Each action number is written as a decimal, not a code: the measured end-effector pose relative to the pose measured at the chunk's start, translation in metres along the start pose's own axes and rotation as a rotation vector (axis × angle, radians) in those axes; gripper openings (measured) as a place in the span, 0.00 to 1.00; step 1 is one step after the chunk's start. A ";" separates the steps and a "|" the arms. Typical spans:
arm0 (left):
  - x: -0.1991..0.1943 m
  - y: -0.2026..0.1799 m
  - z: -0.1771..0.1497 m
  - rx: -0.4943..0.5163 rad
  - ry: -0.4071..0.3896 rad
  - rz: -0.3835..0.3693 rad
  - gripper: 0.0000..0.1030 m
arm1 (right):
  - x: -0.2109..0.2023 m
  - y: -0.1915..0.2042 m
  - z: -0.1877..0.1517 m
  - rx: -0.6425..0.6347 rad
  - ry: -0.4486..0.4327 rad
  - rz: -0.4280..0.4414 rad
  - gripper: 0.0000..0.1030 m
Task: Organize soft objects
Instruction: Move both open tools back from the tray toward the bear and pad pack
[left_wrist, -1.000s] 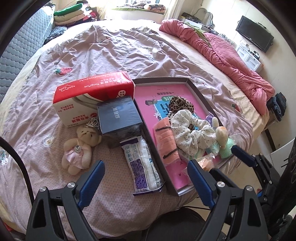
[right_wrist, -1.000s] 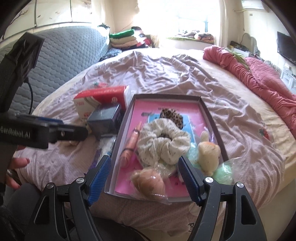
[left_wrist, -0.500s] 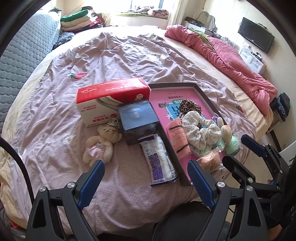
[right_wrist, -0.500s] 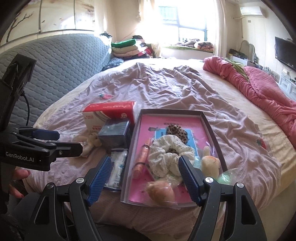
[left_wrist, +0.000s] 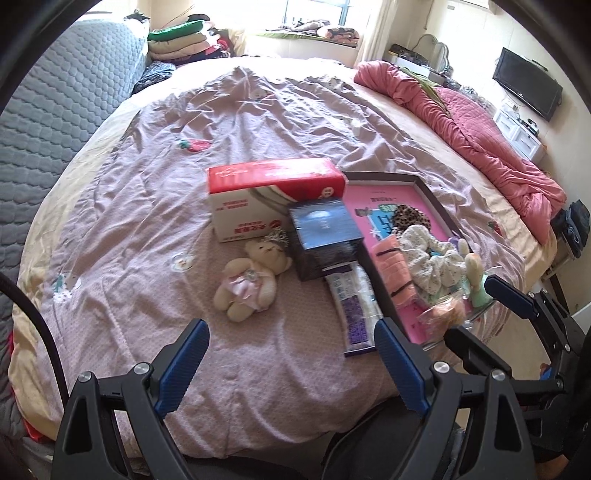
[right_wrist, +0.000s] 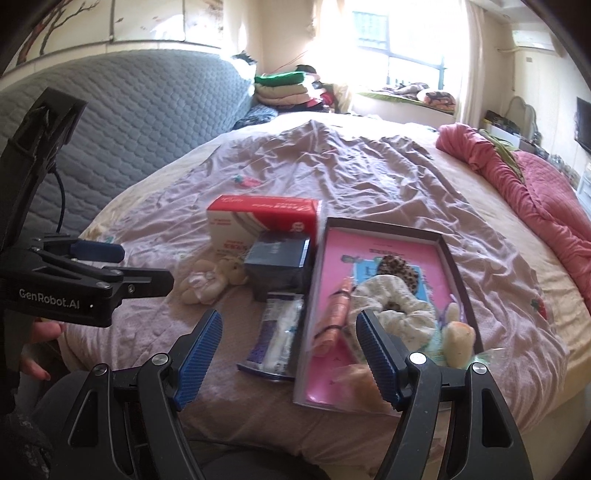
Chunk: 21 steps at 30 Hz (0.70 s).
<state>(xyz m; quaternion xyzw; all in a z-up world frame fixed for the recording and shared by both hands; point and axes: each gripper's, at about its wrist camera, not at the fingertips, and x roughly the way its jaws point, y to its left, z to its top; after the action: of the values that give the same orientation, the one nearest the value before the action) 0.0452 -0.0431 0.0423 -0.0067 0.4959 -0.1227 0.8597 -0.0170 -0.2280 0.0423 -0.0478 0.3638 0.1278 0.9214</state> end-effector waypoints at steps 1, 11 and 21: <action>0.000 0.003 -0.001 -0.004 0.002 0.002 0.88 | 0.002 0.005 0.000 -0.010 0.006 0.004 0.74; 0.008 0.027 -0.011 -0.042 0.023 0.014 0.88 | 0.019 0.028 0.000 -0.057 0.061 0.027 0.74; 0.028 0.050 -0.019 -0.072 0.060 0.020 0.88 | 0.050 0.044 -0.003 -0.077 0.144 0.034 0.74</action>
<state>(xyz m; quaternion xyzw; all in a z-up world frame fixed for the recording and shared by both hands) 0.0523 0.0013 0.0025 -0.0289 0.5254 -0.0964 0.8449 0.0039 -0.1764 0.0064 -0.0862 0.4248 0.1538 0.8879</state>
